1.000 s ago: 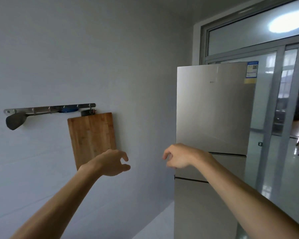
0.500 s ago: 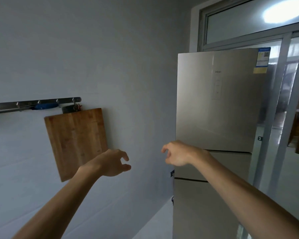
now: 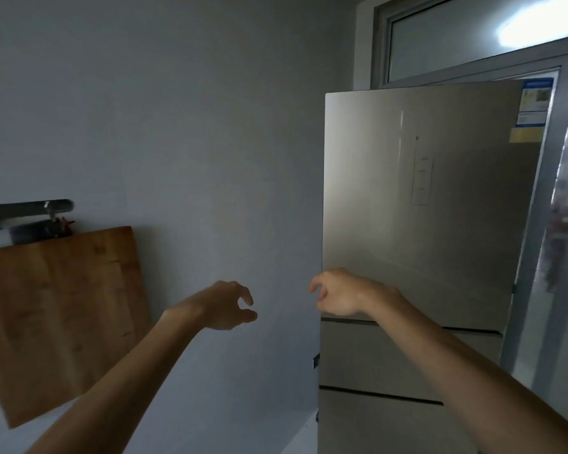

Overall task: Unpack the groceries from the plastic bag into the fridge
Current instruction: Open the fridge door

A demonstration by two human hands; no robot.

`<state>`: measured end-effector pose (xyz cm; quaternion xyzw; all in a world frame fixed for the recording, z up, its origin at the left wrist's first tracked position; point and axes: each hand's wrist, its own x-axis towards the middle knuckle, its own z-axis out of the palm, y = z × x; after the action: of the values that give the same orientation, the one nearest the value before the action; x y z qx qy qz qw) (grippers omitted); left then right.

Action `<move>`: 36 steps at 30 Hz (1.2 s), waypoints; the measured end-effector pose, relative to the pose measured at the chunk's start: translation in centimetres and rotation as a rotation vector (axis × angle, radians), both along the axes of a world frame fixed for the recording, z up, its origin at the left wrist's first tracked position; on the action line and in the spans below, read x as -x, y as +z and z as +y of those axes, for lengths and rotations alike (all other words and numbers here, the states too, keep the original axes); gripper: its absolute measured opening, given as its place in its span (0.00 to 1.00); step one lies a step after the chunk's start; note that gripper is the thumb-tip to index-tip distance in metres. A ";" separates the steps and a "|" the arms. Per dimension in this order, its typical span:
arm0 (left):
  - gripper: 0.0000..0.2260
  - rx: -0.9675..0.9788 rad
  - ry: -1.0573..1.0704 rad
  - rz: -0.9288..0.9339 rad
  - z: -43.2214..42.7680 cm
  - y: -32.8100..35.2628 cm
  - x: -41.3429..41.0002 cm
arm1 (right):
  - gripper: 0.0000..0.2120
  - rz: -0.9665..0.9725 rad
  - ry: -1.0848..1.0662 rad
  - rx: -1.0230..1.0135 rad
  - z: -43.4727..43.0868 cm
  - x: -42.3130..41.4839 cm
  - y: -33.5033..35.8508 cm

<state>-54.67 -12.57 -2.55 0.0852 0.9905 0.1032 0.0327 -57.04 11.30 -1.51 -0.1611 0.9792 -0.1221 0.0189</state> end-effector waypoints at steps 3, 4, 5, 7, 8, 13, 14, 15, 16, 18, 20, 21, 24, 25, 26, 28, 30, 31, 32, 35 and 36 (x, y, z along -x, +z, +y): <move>0.19 -0.055 -0.026 -0.019 2.0 -0.2 4.4 | 0.22 -0.006 -0.019 0.014 1.7 3.8 0.1; 0.18 -0.067 -0.036 -0.032 2.6 -0.3 5.9 | 0.22 -0.004 -0.026 0.019 2.3 4.8 0.2; 0.18 -0.077 -0.047 -0.048 3.2 -0.5 7.3 | 0.22 -0.001 -0.033 0.021 2.7 5.8 0.2; 0.18 -0.114 -0.070 -0.084 4.4 -0.9 10.0 | 0.21 -0.004 -0.039 0.022 3.6 7.6 0.2; 0.18 -0.135 -0.084 -0.096 4.9 -1.1 11.3 | 0.20 -0.008 -0.041 0.032 3.9 8.6 0.1; 0.16 -0.229 -0.165 -0.096 6.7 -2.4 18.7 | 0.20 0.012 -0.122 0.064 5.7 14.1 -1.4; 0.16 -0.278 -0.170 -0.088 6.9 -2.7 20.5 | 0.20 0.032 -0.150 0.062 6.0 15.3 -1.7; 0.16 -0.326 -0.173 -0.075 7.2 -3.1 22.3 | 0.21 0.086 -0.178 0.038 6.3 16.5 -2.0; 0.17 -0.362 -0.183 -0.055 7.5 -3.6 24.2 | 0.21 0.177 -0.209 -0.011 6.4 17.7 -2.2; 0.24 -0.433 -0.217 -0.022 8.5 -5.1 27.9 | 0.23 0.379 -0.278 -0.091 6.3 20.0 -2.3; 0.30 -0.535 -0.246 0.010 9.8 -6.6 31.2 | 0.28 0.498 -0.374 -0.048 5.7 22.4 -2.1; 0.32 -0.598 -0.256 0.035 10.4 -7.2 32.6 | 0.30 0.552 -0.434 0.006 5.2 23.7 -1.8; 0.36 -0.809 -0.264 0.070 12.3 -8.2 36.4 | 0.42 0.692 -0.615 0.173 4.1 27.7 -0.4; 0.36 -0.862 -0.278 0.070 12.8 -8.6 37.5 | 0.47 0.697 -0.672 0.204 3.6 29.0 0.0; 0.36 -0.903 -0.303 0.056 13.3 -9.0 38.4 | 0.53 0.690 -0.720 0.217 3.0 30.3 0.4; 0.32 -0.982 -0.359 0.015 14.3 -10.1 39.6 | 0.63 0.684 -0.802 0.213 1.4 32.6 0.7; 0.29 -1.053 -0.374 0.013 15.0 -11.4 40.3 | 0.68 0.713 -0.868 0.208 0.1 34.5 0.5; 0.28 -1.089 -0.368 0.023 15.1 -11.9 40.7 | 0.69 0.733 -0.895 0.198 -0.2 35.3 0.2; 0.26 -1.115 -0.363 0.037 15.2 -12.1 41.1 | 0.70 0.754 -0.916 0.187 -0.3 35.9 0.0; 0.21 -1.154 -0.372 0.062 15.1 -11.9 41.7 | 0.69 0.776 -0.947 0.165 -0.1 36.3 -0.5; 0.21 -1.157 -0.377 0.070 15.0 -11.8 41.7 | 0.68 0.772 -0.947 0.154 -0.1 36.3 -0.5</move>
<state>-96.39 2.44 -14.36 0.2664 0.7421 0.6142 -0.0338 -93.31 11.15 -2.05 0.2576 0.8690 -0.1204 -0.4049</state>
